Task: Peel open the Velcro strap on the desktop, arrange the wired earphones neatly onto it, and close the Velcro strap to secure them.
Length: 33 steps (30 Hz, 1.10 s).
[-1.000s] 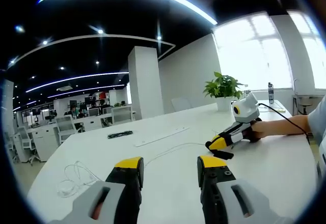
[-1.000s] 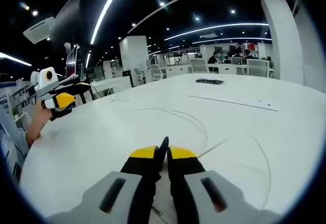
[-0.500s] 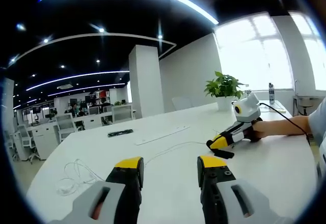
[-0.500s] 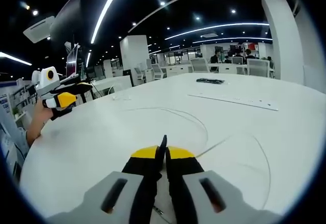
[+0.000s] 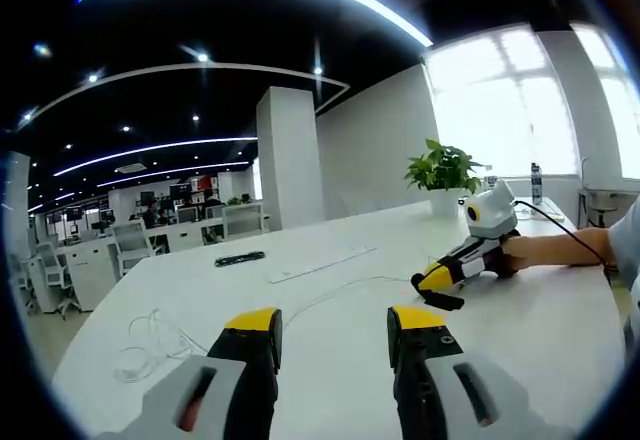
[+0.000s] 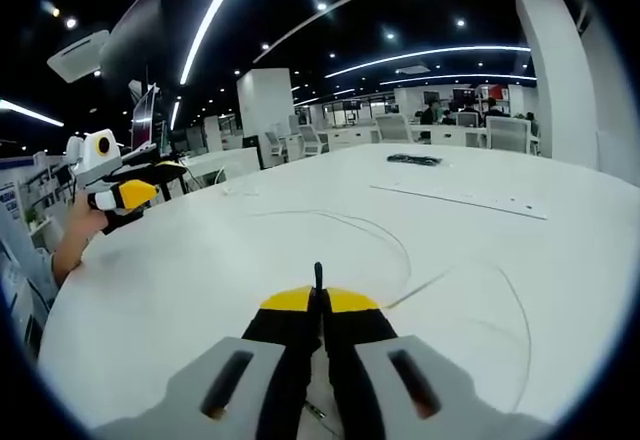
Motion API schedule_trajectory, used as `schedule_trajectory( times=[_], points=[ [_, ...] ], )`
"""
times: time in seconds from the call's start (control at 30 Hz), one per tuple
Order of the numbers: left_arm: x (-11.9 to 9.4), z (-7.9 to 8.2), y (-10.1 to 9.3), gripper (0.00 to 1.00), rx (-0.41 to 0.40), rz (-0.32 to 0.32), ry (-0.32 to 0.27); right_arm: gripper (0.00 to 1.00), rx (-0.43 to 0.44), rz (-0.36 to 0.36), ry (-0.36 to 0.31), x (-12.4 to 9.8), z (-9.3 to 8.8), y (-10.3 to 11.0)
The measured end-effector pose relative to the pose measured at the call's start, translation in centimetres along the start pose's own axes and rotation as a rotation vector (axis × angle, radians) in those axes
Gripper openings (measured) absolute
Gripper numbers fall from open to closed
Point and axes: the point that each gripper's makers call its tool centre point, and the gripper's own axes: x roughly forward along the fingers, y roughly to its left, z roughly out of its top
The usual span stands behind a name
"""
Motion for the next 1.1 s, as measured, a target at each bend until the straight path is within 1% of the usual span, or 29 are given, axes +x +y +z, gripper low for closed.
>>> schedule_trajectory(
  times=[0.27,0.53,1.07,1.1],
  points=[
    [0.0,-0.1,0.2,0.46,0.001,0.005,0.003,0.04,-0.001,0.003,-0.002,-0.2,0.1,0.3],
    [0.1,-0.2,0.5,0.46,-0.002,0.013,0.007,0.04,-0.024,0.012,0.001,-0.6,0.3,0.9],
    [-0.1,-0.3,1.4,0.46,-0.007,0.022,0.019,0.03,-0.050,0.044,0.023,-1.1,0.1,2.8],
    [-0.1,-0.3,1.4,0.46,-0.008,0.022,0.019,0.03,-0.026,0.070,0.001,-1.2,0.5,3.4]
  ],
)
